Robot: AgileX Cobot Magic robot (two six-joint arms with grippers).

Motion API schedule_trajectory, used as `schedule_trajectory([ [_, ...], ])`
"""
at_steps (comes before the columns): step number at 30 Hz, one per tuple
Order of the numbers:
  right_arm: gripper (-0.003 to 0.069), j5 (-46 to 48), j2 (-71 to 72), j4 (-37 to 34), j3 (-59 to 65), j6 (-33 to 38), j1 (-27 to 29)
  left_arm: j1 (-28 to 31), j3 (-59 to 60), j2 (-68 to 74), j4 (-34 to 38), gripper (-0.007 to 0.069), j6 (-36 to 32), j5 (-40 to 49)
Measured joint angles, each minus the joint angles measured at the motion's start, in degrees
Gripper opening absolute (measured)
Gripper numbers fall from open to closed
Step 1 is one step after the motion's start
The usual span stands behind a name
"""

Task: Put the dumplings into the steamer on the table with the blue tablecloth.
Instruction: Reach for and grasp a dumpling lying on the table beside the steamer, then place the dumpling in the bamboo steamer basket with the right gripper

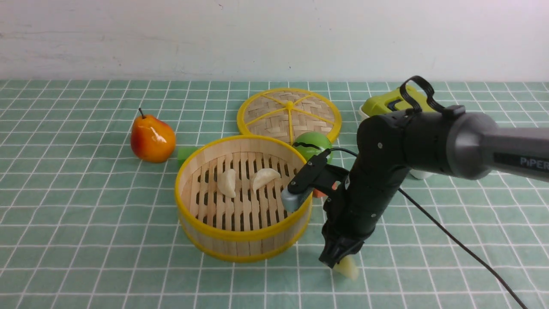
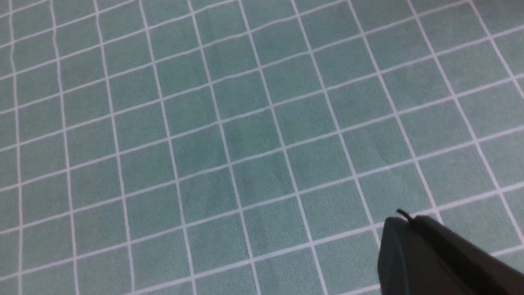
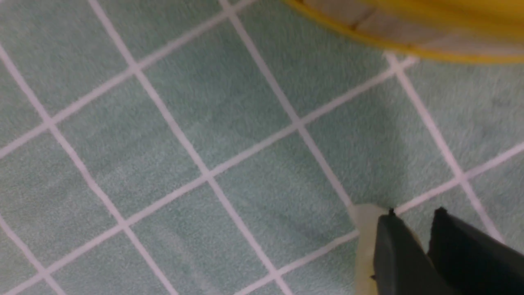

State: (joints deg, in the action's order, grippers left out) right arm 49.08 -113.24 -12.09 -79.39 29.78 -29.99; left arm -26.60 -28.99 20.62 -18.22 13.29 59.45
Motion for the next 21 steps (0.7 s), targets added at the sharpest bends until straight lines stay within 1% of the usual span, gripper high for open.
schedule_trajectory([
  [1, 0.0050, 0.56, 0.00, 0.13, 0.00, -0.50, 0.00, 0.00, 0.65, -0.90, -0.41, -0.0014, 0.51, -0.60],
  [4, 0.0048, 1.78, 0.07, 0.50, 0.00, -0.94, -0.05, 0.00, 2.34, -4.11, -0.93, -0.0014, 1.92, -2.97],
  [6, 0.0056, 2.52, 0.12, 0.56, 0.00, -1.32, -0.05, 0.00, 3.08, -5.03, -0.99, -0.0014, 2.32, -4.40],
  [7, 0.0071, 2.82, 0.12, 0.56, 0.00, -1.68, -0.05, 0.00, 3.49, -5.27, -0.99, -0.0014, 2.47, -5.07],
  [9, 0.0117, 3.54, 0.12, 0.56, 0.00, -3.45, -0.05, 0.00, 3.91, -5.72, -0.99, -0.0014, 2.71, -6.25],
  [11, 0.0188, 4.46, -0.16, 0.56, 0.00, -5.49, -0.05, 0.00, 3.95, -5.77, -0.99, -0.0014, 2.77, -6.87],
  [13, 0.0276, 5.06, -1.25, 0.89, 0.32, -8.21, -0.05, 0.00, 3.95, -5.79, -0.99, -0.0014, 2.97, -7.51],
  [15, 0.0319, 5.08, -1.93, 1.14, 0.38, -9.92, -0.05, 0.00, 3.95, -5.79, -0.99, -0.0014, 3.09, -7.76],
  [17, 0.0320, 5.14, -2.00, 1.07, 0.33, -11.48, -0.05, 0.00, 3.95, -5.79, -0.99, -0.0014, 3.13, -7.98],
  [18, 0.0304, 5.19, -2.01, 1.07, 0.33, -12.08, -0.05, 0.00, 3.95, -5.79, -0.99, -0.0014, 3.13, -8.04],
  [19, 0.0251, 5.37, -2.01, 1.23, 0.27, -12.79, -0.05, 0.00, 3.95, -5.79, -0.99, -0.0014, 3.13, -8.15],
  [21, 0.0188, 6.42, -2.01, 1.24, -0.07, -13.77, 0.00, 0.00, 3.95, -5.79, -0.99, -0.0014, 3.13, -8.23],
])
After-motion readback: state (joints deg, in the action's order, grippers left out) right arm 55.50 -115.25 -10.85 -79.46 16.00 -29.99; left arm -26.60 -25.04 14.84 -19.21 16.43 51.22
